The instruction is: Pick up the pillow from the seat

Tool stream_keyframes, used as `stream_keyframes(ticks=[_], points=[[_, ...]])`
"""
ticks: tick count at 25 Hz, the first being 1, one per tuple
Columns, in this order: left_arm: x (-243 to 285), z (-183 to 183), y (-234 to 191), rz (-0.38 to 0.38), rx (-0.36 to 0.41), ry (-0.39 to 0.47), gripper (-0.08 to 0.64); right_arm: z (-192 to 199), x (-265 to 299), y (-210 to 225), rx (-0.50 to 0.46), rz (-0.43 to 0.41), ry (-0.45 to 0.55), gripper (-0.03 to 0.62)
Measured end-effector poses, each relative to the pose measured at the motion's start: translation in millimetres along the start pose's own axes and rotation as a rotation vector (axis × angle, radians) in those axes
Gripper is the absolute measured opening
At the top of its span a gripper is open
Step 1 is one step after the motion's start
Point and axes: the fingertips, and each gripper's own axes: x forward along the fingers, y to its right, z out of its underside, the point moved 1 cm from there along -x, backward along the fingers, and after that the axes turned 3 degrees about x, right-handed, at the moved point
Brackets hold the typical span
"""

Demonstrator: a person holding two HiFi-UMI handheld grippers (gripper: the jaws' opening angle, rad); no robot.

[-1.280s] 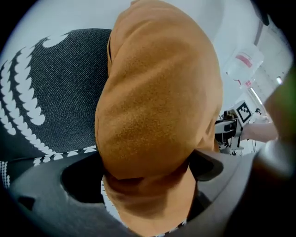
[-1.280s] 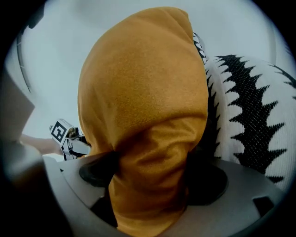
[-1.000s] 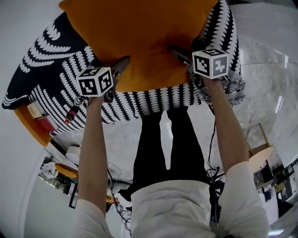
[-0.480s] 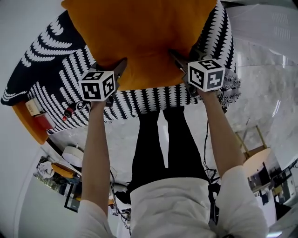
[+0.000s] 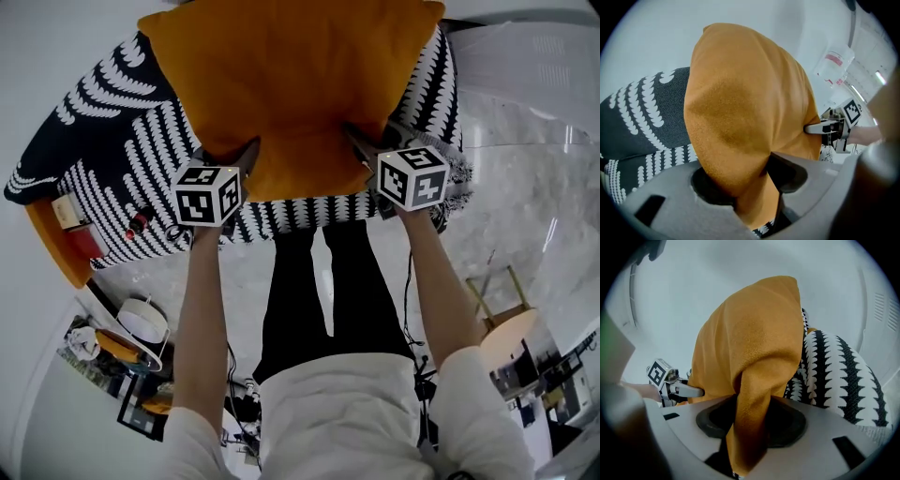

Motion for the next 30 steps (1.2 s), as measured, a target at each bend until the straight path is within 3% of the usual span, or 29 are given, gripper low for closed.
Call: stream_keyframes(ticks=[8,20,30], points=[[-44,25,33,-0.027,-0.053,-0.004,0.219,19,-47,-28,-0.025,-0.023,-0.063,0.189],[-143,-3,88,-0.055,-0.057,0.097,0.206,-17,-132,-76,-0.055,-0.063,0.028,0.204],[-212,-30,104,-0.078,0.008,0.201,0.207,-44,-180,-124,-0.068,-0.052,0.150,0.213]])
